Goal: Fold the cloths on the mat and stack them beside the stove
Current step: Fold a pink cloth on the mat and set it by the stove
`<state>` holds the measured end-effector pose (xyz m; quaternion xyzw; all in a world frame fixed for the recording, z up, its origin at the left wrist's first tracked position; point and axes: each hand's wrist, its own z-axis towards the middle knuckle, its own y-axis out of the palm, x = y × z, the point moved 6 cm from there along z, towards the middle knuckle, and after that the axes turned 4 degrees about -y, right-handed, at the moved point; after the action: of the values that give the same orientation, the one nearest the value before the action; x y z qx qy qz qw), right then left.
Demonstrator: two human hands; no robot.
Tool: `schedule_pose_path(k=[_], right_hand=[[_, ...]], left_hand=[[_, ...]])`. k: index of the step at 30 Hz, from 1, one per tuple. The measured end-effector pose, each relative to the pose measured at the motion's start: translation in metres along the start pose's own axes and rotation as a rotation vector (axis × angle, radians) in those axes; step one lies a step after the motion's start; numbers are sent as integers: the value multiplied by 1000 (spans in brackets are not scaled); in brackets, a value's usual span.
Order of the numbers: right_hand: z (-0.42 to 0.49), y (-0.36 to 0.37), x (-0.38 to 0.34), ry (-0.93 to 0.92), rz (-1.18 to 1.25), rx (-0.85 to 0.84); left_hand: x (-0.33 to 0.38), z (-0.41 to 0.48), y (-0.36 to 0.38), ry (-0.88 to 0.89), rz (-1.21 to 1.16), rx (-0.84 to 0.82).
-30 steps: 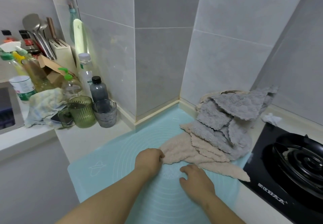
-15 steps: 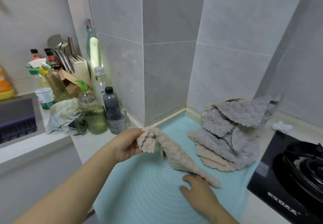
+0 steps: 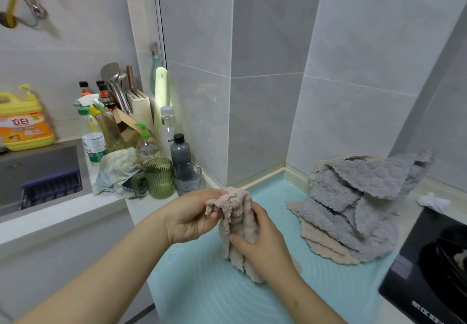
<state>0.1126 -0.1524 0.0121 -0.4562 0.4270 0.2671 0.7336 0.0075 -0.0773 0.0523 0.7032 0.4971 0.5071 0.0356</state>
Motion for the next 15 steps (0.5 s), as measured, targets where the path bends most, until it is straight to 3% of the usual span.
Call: schedule_pose_path(k=[3, 7, 11, 13, 15], right_hand=[[3, -11, -4, 10, -72, 59], [0, -31, -13, -74, -238, 319], [0, -10, -22, -60, 129, 38], [-3, -3, -26, -76, 189, -54], [-3, -4, -20, -43, 145, -42]], left_hand=[[7, -5, 4, -12, 23, -31], [20, -8, 6, 64, 58, 0], [19, -7, 13, 98, 77, 13], [18, -7, 17, 93, 110, 1], [18, -9, 22, 78, 134, -46]])
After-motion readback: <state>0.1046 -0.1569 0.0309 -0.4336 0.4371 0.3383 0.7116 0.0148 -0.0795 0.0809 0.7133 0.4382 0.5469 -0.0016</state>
